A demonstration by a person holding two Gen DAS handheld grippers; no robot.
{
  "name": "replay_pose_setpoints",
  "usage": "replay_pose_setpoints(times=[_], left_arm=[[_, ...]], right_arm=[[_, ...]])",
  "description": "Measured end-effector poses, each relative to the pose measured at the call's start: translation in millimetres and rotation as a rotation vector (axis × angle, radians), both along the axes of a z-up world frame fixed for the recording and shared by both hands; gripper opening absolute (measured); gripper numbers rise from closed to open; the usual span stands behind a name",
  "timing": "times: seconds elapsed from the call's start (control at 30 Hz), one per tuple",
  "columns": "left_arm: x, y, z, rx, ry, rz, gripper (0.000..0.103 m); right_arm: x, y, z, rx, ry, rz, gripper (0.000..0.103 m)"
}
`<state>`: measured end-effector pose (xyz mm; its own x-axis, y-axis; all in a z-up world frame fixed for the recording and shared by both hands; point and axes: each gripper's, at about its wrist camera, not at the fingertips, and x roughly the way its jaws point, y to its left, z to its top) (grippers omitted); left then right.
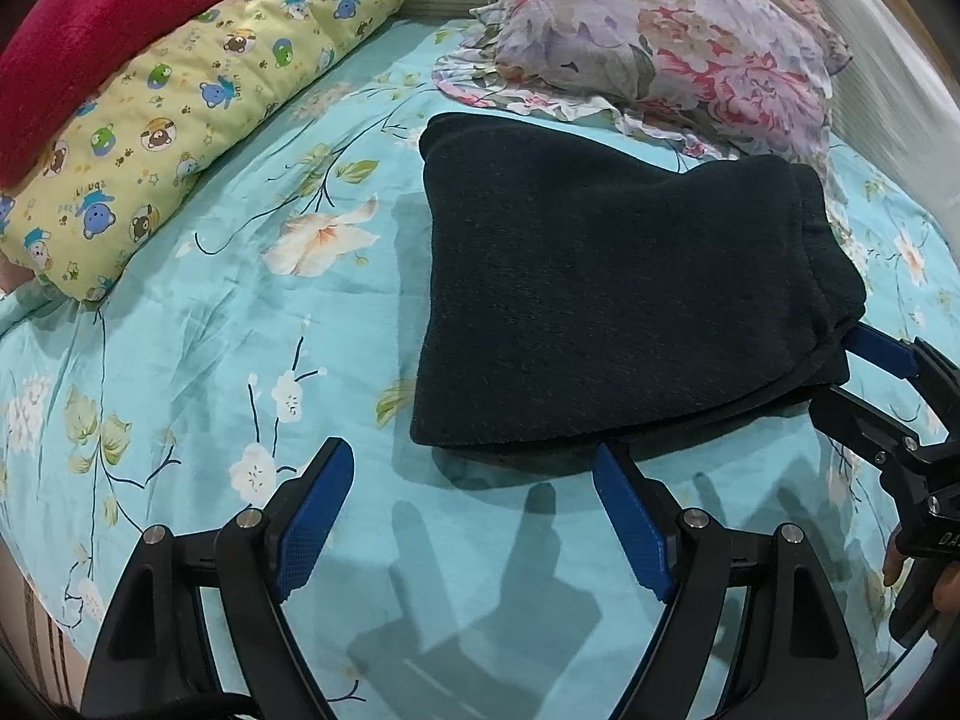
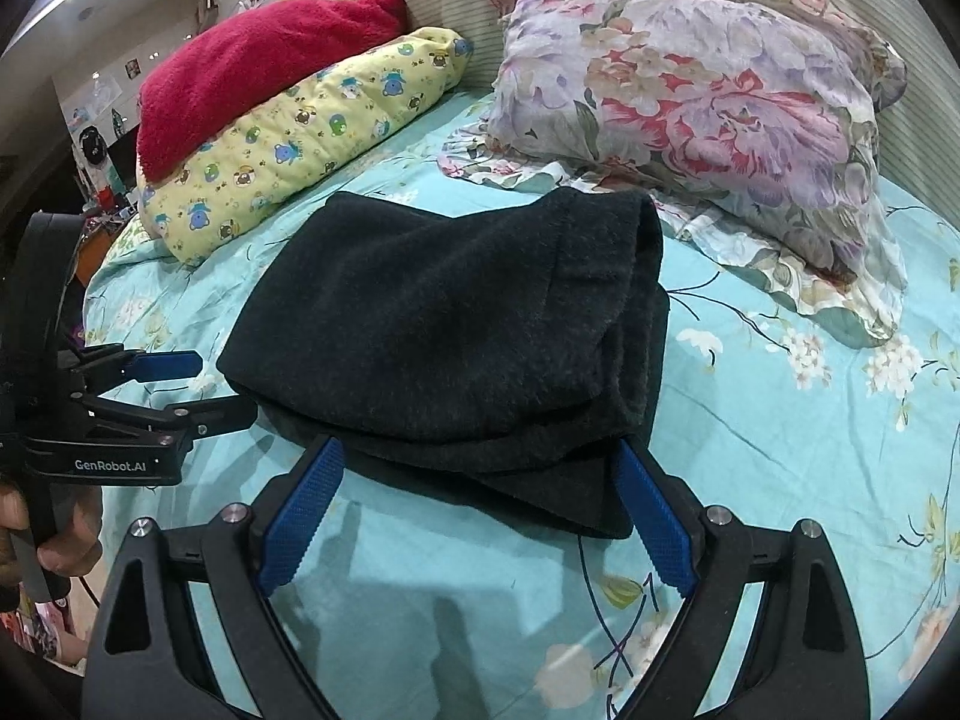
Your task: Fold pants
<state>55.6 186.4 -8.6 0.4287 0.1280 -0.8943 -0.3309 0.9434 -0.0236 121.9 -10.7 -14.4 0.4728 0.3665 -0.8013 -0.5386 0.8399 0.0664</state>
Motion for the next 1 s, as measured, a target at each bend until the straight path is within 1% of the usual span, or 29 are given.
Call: replay_pose_setpoints(times=[0.33,0.63,1.0], left_arm=[[2.8,-0.6,-2.2,0.012,0.004,-0.004,0.083],[5.6,-0.2,-3.1,0.015,0.005,-0.012,0.083],[3.9,0.0,2.9,0.021,-0.007,-0.009,0.083]], right_arm=[[1.6,3.4,-1.2,-0.01,-0.011,0.013,0.093],[2.8,3.4,-1.0,-0.011,-0.012,0.012,0.093],[4.8,3.1,-0.3,-0.008,-0.011,0.011,0.093]])
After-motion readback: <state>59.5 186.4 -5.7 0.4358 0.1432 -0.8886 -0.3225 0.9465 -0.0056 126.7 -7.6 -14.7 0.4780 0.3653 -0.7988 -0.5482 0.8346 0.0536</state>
